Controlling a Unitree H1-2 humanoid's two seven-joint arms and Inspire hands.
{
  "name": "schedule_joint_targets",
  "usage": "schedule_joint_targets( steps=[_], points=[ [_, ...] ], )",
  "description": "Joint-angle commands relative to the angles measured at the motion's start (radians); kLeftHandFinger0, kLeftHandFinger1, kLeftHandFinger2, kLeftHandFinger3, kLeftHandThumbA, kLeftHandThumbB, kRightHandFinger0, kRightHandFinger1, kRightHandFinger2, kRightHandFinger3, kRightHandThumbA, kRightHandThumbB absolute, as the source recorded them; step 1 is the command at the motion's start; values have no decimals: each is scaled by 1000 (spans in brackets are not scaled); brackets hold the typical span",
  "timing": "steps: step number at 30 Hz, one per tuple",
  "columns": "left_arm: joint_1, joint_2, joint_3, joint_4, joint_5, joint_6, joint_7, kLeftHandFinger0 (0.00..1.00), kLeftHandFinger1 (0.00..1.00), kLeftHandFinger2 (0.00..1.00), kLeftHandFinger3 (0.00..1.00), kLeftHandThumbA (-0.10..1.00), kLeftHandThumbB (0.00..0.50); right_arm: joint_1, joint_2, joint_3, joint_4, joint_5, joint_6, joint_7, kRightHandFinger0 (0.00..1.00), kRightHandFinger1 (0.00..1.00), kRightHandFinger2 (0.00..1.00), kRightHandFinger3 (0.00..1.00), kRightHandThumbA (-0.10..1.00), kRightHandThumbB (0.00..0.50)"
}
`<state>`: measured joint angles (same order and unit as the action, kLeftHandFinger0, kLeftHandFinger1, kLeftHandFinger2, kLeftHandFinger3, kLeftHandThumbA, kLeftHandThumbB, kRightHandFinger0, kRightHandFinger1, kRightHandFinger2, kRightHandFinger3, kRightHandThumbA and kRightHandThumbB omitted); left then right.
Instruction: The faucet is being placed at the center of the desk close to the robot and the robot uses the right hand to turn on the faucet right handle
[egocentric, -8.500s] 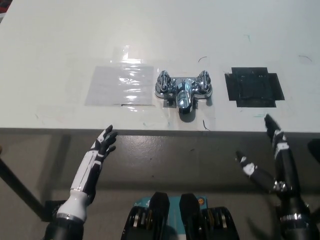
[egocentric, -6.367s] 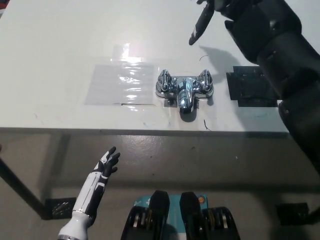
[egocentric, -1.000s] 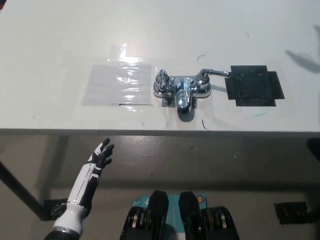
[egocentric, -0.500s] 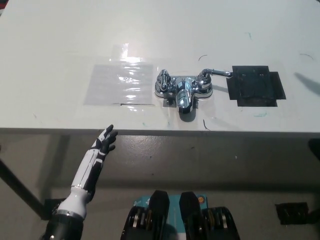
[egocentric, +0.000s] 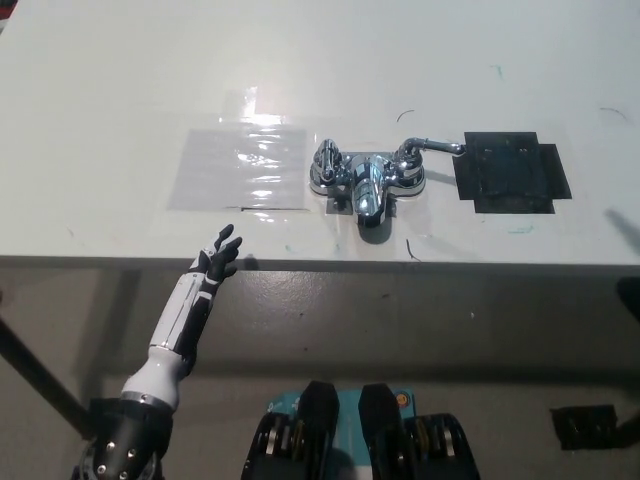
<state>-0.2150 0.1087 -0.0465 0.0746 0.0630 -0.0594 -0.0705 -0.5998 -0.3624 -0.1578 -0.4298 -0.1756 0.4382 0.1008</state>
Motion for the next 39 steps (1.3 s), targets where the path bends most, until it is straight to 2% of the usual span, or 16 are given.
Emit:
schedule_joint_targets(
  steps=[1, 3, 7, 8, 9, 10, 15, 16, 19, 24, 27, 30, 34, 39],
  points=[
    [-46, 19, 19, -42, -31, -9, -16, 1000, 1000, 1000, 1000, 1000, 34, 243, 117, 3, -408, 335, -258, 3, 1000, 1000, 1000, 1000, 898, 214],
    [-24, 19, 16, -47, -35, -9, -21, 1000, 1000, 1000, 1000, 1000, 29, 324, 155, 40, -368, 293, -304, 7, 1000, 1000, 1000, 1000, 903, 214],
    [23, 21, 12, -67, -33, 4, -25, 1000, 1000, 1000, 1000, 1000, 25, 479, 247, 122, -258, 239, -392, 11, 1000, 1000, 1000, 1000, 873, 160],
    [31, 21, 11, -69, -33, 4, -25, 1000, 1000, 1000, 1000, 1000, 25, 493, 255, 126, -251, 236, -397, 11, 1000, 1000, 1000, 1000, 871, 159],
    [42, 21, 9, -71, -31, 2, -26, 1000, 1000, 1000, 1000, 1000, 23, 519, 270, 134, -236, 234, -386, 11, 1000, 1000, 1000, 1000, 872, 183],
    [53, 21, 6, -72, -27, -3, -26, 1000, 1000, 1000, 1000, 1000, 18, 546, 280, 140, -211, 246, -389, 18, 1000, 1000, 1000, 1000, 850, 175],
    [91, 24, -4, -73, -17, -18, -30, 1000, 1000, 1000, 1000, 1000, 23, 604, 310, 160, -66, 211, -480, 18, 1000, 1000, 1000, 1000, 770, 119],
    [94, 24, -5, -72, -13, -19, -29, 1000, 1000, 1000, 1000, 1000, 28, 609, 312, 162, -38, 213, -487, 22, 1000, 1000, 1000, 1000, 763, 92],
    [113, 21, -7, -77, -15, -18, -33, 1000, 1000, 1000, 1000, 1000, 28, 625, 333, 162, 48, 223, -487, 17, 1000, 1000, 1000, 1000, 689, 93],
    [139, 23, -11, -71, -5, -28, -37, 1000, 1000, 1000, 1000, 1000, 23, 640, 351, 158, 197, 244, -511, 24, 1000, 1000, 1000, 1000, 598, 32],
    [152, 22, -13, -67, -7, -38, -40, 1000, 1000, 1000, 1000, 1000, 3, 637, 352, 156, 279, 230, -521, 18, 1000, 1000, 1000, 1000, 646, 69],
    [159, 19, -13, -74, -5, -29, -38, 1000, 1000, 1000, 1000, 1000, 6, 626, 340, 156, 345, 224, -525, 25, 1000, 1000, 1000, 1000, 671, 74],
    [166, 18, -13, -87, -6, -16, -40, 1000, 1000, 1000, 1000, 1000, 7, 622, 329, 164, 376, 232, -501, 43, 1000, 1000, 1000, 1000, 602, 41],
    [169, 16, -16, -81, -1, -29, -44, 1000, 1000, 1000, 1000, 1000, 10, 634, 317, 177, 383, 234, -493, 54, 1000, 1000, 1000, 1000, 536, 34]
  ],
)
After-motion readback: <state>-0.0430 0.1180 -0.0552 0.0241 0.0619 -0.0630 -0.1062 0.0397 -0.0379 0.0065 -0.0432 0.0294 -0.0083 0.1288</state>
